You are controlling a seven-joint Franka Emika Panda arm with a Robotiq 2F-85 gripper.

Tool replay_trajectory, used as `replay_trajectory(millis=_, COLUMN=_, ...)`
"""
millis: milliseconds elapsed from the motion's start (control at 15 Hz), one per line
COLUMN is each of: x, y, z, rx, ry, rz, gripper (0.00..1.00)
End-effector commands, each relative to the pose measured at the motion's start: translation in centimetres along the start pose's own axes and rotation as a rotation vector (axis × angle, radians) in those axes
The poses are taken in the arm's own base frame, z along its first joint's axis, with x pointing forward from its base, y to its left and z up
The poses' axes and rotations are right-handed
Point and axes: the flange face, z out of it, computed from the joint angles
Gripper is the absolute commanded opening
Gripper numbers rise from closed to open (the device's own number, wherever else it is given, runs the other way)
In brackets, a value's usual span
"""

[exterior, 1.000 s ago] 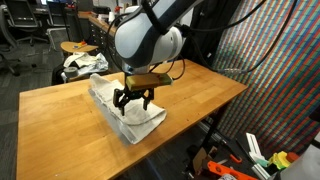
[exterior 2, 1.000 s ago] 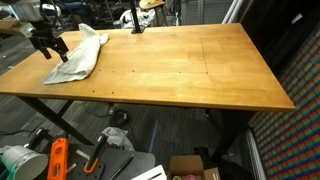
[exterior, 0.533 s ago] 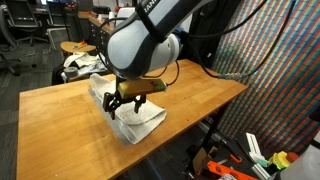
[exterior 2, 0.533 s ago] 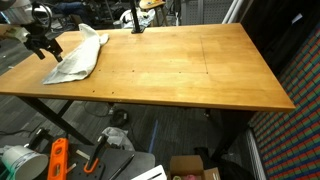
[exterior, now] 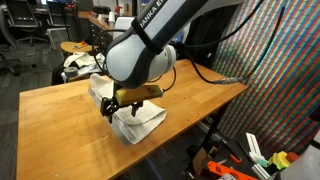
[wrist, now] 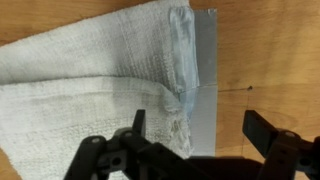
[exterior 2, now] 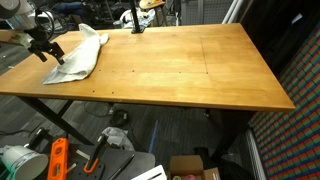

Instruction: Fold the towel on the table.

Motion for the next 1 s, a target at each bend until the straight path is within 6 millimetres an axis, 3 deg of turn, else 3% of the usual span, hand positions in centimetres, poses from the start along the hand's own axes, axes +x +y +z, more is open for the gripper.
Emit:
replay_trajectory(millis=0, x=0.7, y=-0.3, z=0.6, rx=-0.003, ry=0.042, rz=0.013, gripper=0.75)
replay_trajectory(millis=67, x=0.8, y=-0.1, z=0.8, rx=-0.005, ry=0.046, rz=0.013, gripper=0.74)
replay_trajectory(millis=533, x=1.2, y=1.2, z=1.7, rx=-0.034, ry=0.028, rz=0.018, gripper=0.20)
replay_trajectory(millis=800, x=1.2, y=2.4, z=0.9, rx=-0.044, ry=0.037, rz=0.040, gripper=0.11)
replay_trajectory(millis=933, x=1.1, y=3.0, z=-0.1, rx=-0.048, ry=0.055, rz=0.051, gripper=0.16)
